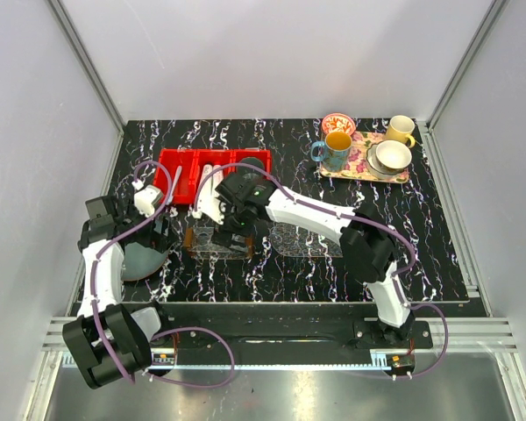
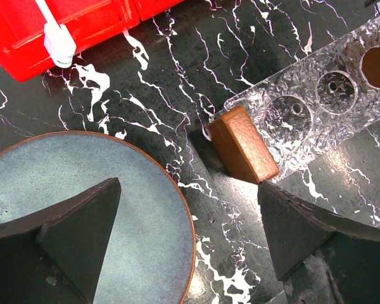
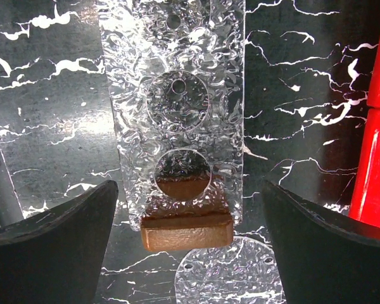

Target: Prepare toiletry sets of a toothbrush and toothpaste on the tray

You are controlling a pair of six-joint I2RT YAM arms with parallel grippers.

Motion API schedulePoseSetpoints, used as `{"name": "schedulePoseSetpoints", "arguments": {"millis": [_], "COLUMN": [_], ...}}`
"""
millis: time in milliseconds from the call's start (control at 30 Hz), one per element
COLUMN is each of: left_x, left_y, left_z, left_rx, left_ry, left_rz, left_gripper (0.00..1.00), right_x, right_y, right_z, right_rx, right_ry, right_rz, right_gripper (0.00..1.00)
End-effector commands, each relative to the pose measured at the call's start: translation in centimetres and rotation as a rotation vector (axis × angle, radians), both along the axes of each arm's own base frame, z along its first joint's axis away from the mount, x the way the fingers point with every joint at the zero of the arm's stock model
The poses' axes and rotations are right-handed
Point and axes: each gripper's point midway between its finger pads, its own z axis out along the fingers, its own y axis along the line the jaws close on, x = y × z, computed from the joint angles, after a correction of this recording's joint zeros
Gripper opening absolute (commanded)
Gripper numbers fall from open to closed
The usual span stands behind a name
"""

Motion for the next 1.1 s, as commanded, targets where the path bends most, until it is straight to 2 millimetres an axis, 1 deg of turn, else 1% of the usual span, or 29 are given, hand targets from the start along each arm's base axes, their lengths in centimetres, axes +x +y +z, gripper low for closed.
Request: {"name": "schedulePoseSetpoints", "arguments": {"millis": [0,100,600,833,967,1000,1067], "left_x": [1.4,1.4,1.4,1.5,1.6,1.6,1.7], "left_y": [0.1,0.2,0.5,0.6,0.6,0.5,0.5], "left_z": [2.3,2.3,1.6,1.4,1.5,1.5,1.5], "left_rx": [-0.003,-0.001,0.000,0.003,0.000,-0.001,-0.002], "left_ry": [-0.092,-0.094,-0.085,-0.089,-0.096,-0.096,-0.099], "left_rz": [-0.045,-0.045,-0.054,-0.055,-0.055,-0.056,-0.055], "left_gripper": [0.94,0.94,0.95,0.95,0.95,0.95,0.95], "right_x": [0.7,0.5,1.4,1.3,1.3,1.3,1.2], "right_y": [1.4,1.4,1.4,1.4,1.2,1.1,0.9], "right_z": [1.1,0.5,-2.2,-3.1,-3.2,-3.2,-2.9], "right_rx": [0.022,0.005,-0.058,-0.073,-0.081,-0.086,-0.087], "right_ry": [-0.054,-0.056,-0.084,-0.070,-0.070,-0.074,-0.079], "right_rz": [0.045,0.062,0.102,0.115,0.112,0.109,0.109], "right_gripper": [1.00,1.00,1.00,1.00,0.96,0.91,0.86]}}
